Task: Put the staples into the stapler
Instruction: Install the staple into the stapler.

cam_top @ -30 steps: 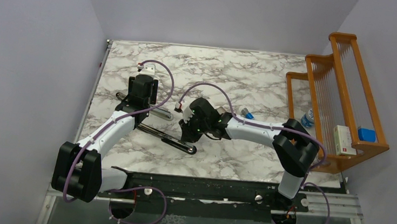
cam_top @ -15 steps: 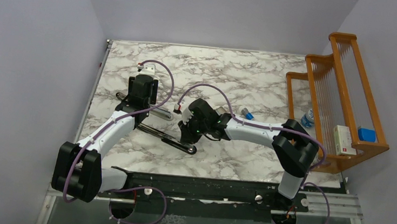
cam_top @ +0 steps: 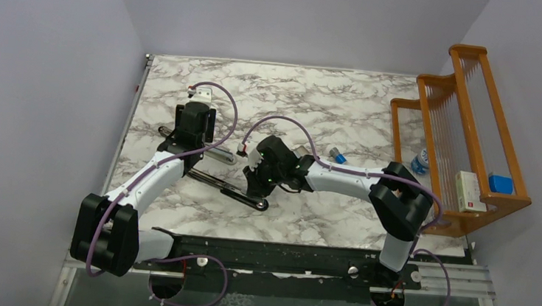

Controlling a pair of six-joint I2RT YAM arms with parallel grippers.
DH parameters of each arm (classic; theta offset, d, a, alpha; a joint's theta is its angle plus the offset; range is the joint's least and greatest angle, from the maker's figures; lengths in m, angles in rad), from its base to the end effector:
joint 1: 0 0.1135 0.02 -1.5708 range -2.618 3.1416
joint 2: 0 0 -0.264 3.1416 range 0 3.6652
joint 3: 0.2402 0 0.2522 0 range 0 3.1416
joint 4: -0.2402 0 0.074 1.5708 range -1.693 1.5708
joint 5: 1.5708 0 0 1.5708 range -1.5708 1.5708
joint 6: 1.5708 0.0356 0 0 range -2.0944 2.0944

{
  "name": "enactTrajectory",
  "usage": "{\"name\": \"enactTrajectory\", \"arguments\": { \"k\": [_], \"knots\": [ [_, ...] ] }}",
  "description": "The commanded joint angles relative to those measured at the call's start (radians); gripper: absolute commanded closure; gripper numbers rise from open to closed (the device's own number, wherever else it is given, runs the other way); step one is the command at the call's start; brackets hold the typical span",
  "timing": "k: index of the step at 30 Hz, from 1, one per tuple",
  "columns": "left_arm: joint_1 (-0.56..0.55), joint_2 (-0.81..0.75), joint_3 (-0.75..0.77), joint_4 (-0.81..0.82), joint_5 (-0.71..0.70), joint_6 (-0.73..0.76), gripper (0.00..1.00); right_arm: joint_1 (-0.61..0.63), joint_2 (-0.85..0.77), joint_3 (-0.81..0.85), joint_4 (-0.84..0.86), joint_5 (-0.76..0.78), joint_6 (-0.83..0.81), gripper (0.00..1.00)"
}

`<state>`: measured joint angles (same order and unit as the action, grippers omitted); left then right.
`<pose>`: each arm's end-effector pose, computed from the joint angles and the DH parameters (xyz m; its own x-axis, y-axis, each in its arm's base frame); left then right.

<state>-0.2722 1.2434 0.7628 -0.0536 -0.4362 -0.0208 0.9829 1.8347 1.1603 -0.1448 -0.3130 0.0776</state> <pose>0.2656 -0.0585 0.2493 -0.4881 0.1167 -0.8650 -0.1167 0.9734 0.1972 0.2079 0.3317 0.1835 -0.4744 -0.5788 -0.6633 -0.8741 0.3988 0.2772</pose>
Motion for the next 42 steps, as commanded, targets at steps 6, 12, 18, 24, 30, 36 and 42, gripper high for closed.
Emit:
{"name": "enactTrajectory", "arguments": {
  "k": [6, 12, 18, 24, 30, 36, 42],
  "knots": [
    [-0.004, -0.017, 0.017, 0.018, 0.003, 0.006, 0.38, 0.010, 0.030, 0.035, -0.014, -0.025, -0.018, 0.85],
    [-0.003, -0.017, 0.017, 0.019, 0.002, 0.007, 0.38, 0.010, 0.027, 0.035, -0.015, -0.034, -0.024, 0.85],
    [-0.004, -0.017, 0.016, 0.018, 0.002, 0.006, 0.38, 0.011, 0.011, 0.052, -0.030, -0.061, -0.078, 0.85],
    [-0.004, -0.019, 0.017, 0.019, 0.003, 0.006, 0.38, 0.010, 0.008, 0.071, -0.043, -0.081, -0.105, 0.84],
    [-0.004, -0.019, 0.016, 0.019, 0.002, 0.006, 0.38, 0.011, 0.019, 0.071, -0.052, -0.078, -0.111, 0.84],
    [-0.004, -0.021, 0.016, 0.020, 0.003, 0.006, 0.38, 0.010, 0.033, 0.077, -0.070, -0.049, -0.113, 0.84],
    [-0.004, -0.022, 0.016, 0.021, 0.002, 0.006, 0.38, 0.010, 0.044, 0.081, -0.075, -0.034, -0.107, 0.84]
  ]
}}
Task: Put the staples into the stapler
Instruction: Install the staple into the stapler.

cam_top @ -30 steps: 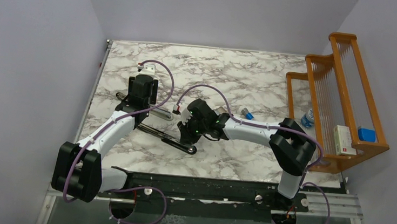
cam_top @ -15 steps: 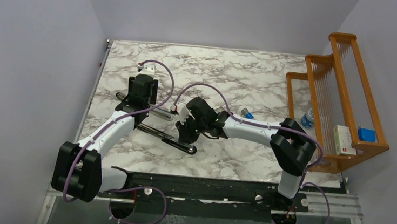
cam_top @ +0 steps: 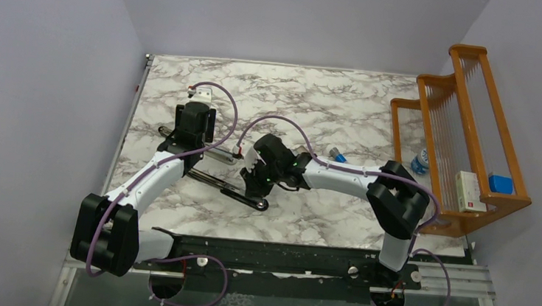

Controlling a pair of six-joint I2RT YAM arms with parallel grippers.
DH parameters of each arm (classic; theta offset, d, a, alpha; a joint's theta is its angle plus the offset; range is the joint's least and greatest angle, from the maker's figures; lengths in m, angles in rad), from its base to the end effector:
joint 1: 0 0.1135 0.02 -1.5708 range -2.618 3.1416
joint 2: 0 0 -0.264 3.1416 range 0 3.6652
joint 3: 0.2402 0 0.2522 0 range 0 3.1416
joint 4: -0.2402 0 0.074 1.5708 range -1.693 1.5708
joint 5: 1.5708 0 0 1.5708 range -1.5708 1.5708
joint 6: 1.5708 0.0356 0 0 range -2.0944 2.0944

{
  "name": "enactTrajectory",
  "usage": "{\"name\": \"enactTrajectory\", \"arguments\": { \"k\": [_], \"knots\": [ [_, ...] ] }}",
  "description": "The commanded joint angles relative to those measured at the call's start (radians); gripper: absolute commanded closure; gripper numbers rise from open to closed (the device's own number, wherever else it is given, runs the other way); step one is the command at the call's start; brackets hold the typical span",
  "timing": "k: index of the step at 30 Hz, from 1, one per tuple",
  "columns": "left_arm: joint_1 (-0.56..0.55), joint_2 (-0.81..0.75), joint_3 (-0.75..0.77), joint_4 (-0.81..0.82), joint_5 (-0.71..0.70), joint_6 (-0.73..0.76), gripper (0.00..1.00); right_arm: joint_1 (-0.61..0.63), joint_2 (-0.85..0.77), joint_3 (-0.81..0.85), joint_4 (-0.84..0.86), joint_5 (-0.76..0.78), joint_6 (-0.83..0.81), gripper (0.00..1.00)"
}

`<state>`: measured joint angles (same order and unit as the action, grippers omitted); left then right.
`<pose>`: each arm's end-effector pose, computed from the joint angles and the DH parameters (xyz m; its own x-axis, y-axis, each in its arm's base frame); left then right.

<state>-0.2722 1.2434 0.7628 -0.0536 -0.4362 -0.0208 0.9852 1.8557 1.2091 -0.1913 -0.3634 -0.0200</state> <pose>0.2656 -0.0585 0.2493 -0.4881 0.1167 -0.8650 -0.1167 0.9734 0.1972 0.2092 0.3384 0.1874 -0.3925 -0.6256 -0.6742 -0.9184 0.3060 0.2508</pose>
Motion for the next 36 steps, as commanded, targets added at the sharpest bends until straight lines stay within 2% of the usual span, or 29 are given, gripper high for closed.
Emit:
{"name": "enactTrajectory", "arguments": {
  "k": [1, 36],
  "knots": [
    [-0.004, -0.021, 0.015, 0.020, 0.002, 0.007, 0.38, 0.009, 0.024, 0.033, -0.029, 0.017, -0.009, 0.84],
    [-0.004, -0.024, 0.014, 0.019, 0.001, 0.009, 0.38, 0.008, -0.032, 0.011, 0.014, 0.079, 0.023, 0.84]
  ]
}}
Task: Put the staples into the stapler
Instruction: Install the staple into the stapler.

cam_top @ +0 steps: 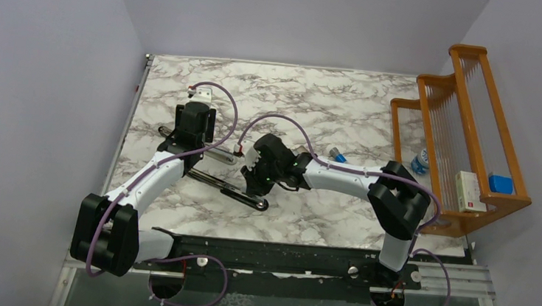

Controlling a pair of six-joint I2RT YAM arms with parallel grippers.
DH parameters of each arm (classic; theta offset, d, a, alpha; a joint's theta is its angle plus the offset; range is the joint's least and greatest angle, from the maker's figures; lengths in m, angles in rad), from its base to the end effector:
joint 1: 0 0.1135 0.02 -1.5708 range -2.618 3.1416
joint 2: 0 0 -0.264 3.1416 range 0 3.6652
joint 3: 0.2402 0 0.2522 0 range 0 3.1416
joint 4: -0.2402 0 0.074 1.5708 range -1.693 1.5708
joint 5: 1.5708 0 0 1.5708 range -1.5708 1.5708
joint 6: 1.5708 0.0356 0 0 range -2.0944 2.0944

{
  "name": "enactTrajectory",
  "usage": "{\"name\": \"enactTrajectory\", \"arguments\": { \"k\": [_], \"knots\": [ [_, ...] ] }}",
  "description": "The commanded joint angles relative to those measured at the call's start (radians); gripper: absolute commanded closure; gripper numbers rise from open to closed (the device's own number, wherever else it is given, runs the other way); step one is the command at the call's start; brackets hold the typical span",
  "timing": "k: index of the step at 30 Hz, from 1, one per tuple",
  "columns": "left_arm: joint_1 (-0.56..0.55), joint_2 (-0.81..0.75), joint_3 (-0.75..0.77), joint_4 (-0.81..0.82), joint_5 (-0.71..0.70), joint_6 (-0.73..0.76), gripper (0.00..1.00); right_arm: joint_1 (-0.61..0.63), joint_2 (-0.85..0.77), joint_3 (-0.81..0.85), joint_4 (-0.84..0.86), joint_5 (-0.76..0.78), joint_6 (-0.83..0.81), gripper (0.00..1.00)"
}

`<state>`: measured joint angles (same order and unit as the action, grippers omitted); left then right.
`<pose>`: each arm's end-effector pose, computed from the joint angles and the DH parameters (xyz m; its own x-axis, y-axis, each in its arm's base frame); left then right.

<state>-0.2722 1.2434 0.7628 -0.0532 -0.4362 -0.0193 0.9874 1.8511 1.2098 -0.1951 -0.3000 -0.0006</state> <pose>0.2656 -0.0585 0.2494 -0.4879 0.1180 -0.8649 -0.1161 0.9732 0.1983 0.2102 0.3376 0.1886 -0.4083 -0.6197 -0.6703 -0.9067 0.3606 0.2189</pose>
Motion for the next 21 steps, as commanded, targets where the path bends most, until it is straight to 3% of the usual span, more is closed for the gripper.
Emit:
{"name": "enactTrajectory", "arguments": {
  "k": [1, 21],
  "knots": [
    [-0.004, -0.024, 0.015, 0.018, 0.001, 0.007, 0.38, 0.006, -0.022, 0.012, 0.016, 0.008, 0.001, 0.84],
    [-0.004, -0.024, 0.014, 0.018, 0.000, 0.008, 0.38, 0.005, 0.028, 0.027, -0.020, -0.053, -0.023, 0.84]
  ]
}}
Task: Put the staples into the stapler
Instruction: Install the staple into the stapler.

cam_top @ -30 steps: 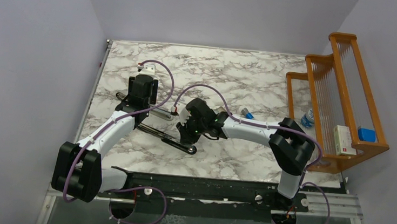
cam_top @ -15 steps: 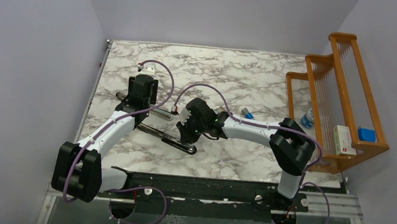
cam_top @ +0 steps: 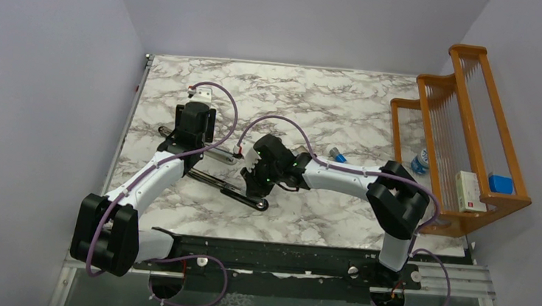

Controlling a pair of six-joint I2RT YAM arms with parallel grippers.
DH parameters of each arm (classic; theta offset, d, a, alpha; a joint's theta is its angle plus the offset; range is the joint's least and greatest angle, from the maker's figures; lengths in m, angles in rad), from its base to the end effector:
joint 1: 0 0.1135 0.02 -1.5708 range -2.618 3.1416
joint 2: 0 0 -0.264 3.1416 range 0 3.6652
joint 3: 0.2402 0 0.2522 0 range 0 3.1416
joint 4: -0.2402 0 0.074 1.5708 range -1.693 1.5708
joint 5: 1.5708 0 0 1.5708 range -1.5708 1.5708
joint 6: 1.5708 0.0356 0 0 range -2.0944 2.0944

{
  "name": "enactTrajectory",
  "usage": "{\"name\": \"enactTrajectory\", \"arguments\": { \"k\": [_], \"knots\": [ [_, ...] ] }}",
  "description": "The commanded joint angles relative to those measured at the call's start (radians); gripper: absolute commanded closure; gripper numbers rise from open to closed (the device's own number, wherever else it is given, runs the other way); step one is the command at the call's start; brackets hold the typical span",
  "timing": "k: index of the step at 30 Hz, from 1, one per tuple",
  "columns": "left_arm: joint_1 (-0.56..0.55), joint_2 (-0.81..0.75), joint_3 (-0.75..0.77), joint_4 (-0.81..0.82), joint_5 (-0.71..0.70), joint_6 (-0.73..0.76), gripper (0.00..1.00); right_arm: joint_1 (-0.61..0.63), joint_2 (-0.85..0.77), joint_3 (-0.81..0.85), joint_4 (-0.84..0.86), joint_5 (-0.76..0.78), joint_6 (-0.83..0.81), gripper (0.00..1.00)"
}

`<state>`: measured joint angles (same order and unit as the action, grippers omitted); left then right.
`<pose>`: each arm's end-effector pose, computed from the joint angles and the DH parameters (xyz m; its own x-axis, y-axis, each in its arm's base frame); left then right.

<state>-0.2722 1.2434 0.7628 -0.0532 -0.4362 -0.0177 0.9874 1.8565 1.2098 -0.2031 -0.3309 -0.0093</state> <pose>0.2656 -0.0585 0.2494 -0.4881 0.1196 -0.8646 -0.1153 0.9730 0.1997 0.2091 0.3378 0.1862 -0.4053 -0.6301 -0.6624 -0.9113 0.3361 0.2379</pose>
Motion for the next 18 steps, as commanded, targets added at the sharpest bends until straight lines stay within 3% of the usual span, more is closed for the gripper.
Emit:
{"name": "enactTrajectory", "arguments": {
  "k": [1, 18],
  "knots": [
    [-0.004, -0.024, 0.014, 0.018, 0.000, 0.007, 0.38, 0.005, 0.023, 0.027, -0.012, -0.022, -0.015, 0.84],
    [-0.004, -0.024, 0.014, 0.020, 0.000, 0.007, 0.38, 0.005, 0.047, 0.042, -0.032, -0.040, -0.021, 0.84]
  ]
}}
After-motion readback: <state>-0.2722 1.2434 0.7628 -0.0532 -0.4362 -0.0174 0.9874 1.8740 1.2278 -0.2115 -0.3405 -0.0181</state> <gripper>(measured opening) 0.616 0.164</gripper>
